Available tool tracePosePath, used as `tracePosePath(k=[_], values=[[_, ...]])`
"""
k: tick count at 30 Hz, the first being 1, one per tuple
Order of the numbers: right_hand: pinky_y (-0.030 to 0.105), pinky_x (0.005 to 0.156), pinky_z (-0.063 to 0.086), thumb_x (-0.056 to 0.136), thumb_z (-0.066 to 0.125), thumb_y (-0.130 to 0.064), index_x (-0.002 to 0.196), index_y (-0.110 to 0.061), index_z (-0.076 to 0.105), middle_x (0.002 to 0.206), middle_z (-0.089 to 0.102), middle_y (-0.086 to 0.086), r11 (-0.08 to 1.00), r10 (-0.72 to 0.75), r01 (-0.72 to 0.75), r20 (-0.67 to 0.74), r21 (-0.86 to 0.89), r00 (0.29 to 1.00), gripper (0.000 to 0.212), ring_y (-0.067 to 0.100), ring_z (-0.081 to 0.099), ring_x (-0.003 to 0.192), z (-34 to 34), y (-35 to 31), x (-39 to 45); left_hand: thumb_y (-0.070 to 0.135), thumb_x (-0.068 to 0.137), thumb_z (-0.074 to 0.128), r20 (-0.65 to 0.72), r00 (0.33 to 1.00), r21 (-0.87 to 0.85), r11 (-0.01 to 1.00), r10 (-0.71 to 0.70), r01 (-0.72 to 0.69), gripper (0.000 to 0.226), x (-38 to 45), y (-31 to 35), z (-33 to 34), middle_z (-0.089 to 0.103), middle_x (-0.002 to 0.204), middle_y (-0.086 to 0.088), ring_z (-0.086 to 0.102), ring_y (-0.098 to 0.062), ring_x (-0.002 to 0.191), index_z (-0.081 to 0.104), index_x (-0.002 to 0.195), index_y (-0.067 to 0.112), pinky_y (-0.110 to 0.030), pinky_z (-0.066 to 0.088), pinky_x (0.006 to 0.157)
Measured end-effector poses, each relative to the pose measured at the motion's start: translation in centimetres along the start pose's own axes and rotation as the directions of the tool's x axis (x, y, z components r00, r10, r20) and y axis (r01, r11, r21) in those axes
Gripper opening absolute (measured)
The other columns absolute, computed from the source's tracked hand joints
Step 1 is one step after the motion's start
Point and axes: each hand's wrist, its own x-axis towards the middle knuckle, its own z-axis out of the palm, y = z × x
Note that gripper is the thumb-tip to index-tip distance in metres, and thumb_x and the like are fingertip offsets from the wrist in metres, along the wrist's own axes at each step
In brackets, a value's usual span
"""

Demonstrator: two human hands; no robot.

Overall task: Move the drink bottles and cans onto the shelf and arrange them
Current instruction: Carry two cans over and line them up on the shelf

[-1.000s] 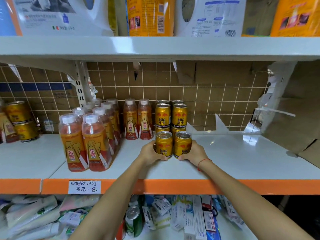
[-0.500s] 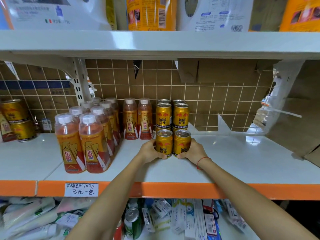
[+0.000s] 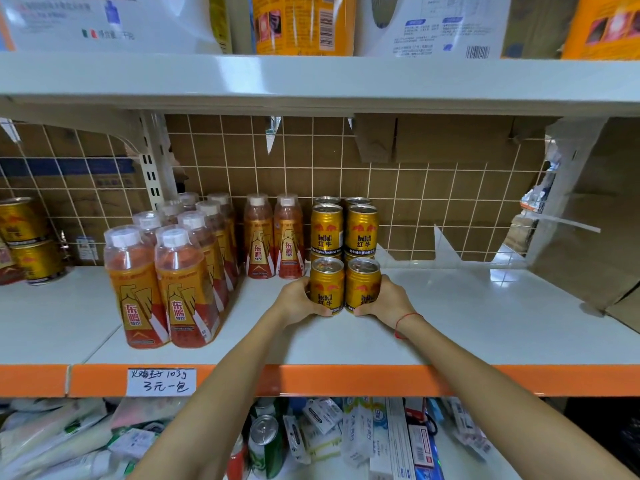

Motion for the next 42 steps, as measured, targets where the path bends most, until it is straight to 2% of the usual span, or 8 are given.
tracePosePath(k=[5, 19, 33, 36, 38, 40, 42], values=[[0.028, 0.088, 0.042, 0.064, 0.085, -0.024, 0.124, -0.01, 0.045, 0.125, 0.059, 0.01, 1.0, -0.003, 0.003, 0.009, -0.009, 1.0, 0.073, 0.026, 0.055, 0.114, -0.1, 0.2, 0.2, 0.013, 0.065, 0.086, 0.0, 1.0, -0.006, 1.0, 0.014, -0.014, 0.065, 0.0, 0.0, 0.0, 0.065, 0.119, -0.005, 0.06, -0.019, 0.109, 0.056, 0.123, 0.011, -0.029, 0.046, 0.097], [0.027, 0.087, 0.042, 0.065, 0.085, -0.025, 0.125, -0.012, 0.045, 0.124, 0.06, 0.01, 1.0, -0.001, 0.001, 0.009, -0.008, 1.0, 0.073, 0.025, 0.056, 0.112, 0.0, 0.4, 0.3, 0.015, 0.063, 0.087, -0.014, 1.0, -0.01, 1.0, 0.014, -0.014, 0.07, -0.1, -0.1, 0.2, 0.065, 0.121, -0.007, 0.06, -0.02, 0.109, 0.055, 0.125, 0.009, -0.033, 0.047, 0.099], [0.029, 0.089, 0.043, 0.065, 0.084, -0.023, 0.125, -0.011, 0.044, 0.125, 0.059, 0.01, 1.0, 0.021, -0.021, 0.026, 0.013, 0.999, 0.074, 0.026, 0.055, 0.113, -0.1, 0.2, 0.1, 0.017, 0.064, 0.087, -0.012, 1.0, 0.008, 1.0, -0.013, 0.013, 0.074, -0.4, 0.2, 0.2, 0.062, 0.124, -0.006, 0.058, -0.019, 0.112, 0.051, 0.128, 0.01, -0.028, 0.046, 0.095], [0.028, 0.087, 0.042, 0.066, 0.084, -0.023, 0.126, -0.012, 0.042, 0.125, 0.058, 0.01, 0.999, 0.043, -0.044, 0.043, 0.023, 0.998, 0.074, 0.025, 0.055, 0.113, -0.2, -0.1, 0.0, 0.014, 0.065, 0.086, 0.001, 1.0, -0.015, 1.0, -0.016, 0.016, 0.079, -0.8, 0.8, 0.1, 0.059, 0.126, -0.005, 0.056, -0.02, 0.116, 0.045, 0.132, 0.012, -0.028, 0.044, 0.097], [0.028, 0.087, 0.042, 0.067, 0.083, -0.023, 0.127, -0.012, 0.04, 0.126, 0.057, 0.01, 0.998, 0.052, -0.054, 0.043, 0.034, 0.998, 0.074, 0.025, 0.053, 0.114, -0.5, -0.5, -0.3, 0.012, 0.064, 0.087, -0.002, 1.0, -0.042, 0.999, 0.0, 0.0, 0.091, -1.2, 1.4, 0.0, 0.056, 0.13, -0.005, 0.054, -0.019, 0.118, 0.036, 0.139, 0.014, -0.03, 0.043, 0.101], [0.032, 0.092, 0.043, 0.069, 0.082, -0.022, 0.132, -0.012, 0.036, 0.13, 0.054, 0.011, 0.997, 0.055, -0.057, 0.03, 0.043, 0.998, 0.079, 0.027, 0.052, 0.118, -1.0, -1.1, -0.7, 0.012, 0.065, 0.086, -0.006, 1.0, -0.079, 0.997, 0.001, -0.002, 0.104, -1.6, 2.0, -0.3, 0.05, 0.137, -0.004, 0.051, -0.019, 0.123, 0.022, 0.147, 0.013, -0.032, 0.042, 0.103], [0.036, 0.097, 0.044, 0.071, 0.081, -0.021, 0.14, -0.01, 0.028, 0.134, 0.052, 0.012, 0.997, 0.061, -0.061, 0.011, 0.044, 0.998, 0.087, 0.029, 0.051, 0.12, -1.5, -1.8, -1.2, 0.01, 0.069, 0.084, -0.007, 1.0, -0.093, 0.996, 0.009, -0.01, 0.106, -2.1, 2.7, -0.7, 0.045, 0.142, -0.003, 0.046, -0.02, 0.127, 0.015, 0.15, 0.012, -0.027, 0.038, 0.102]])
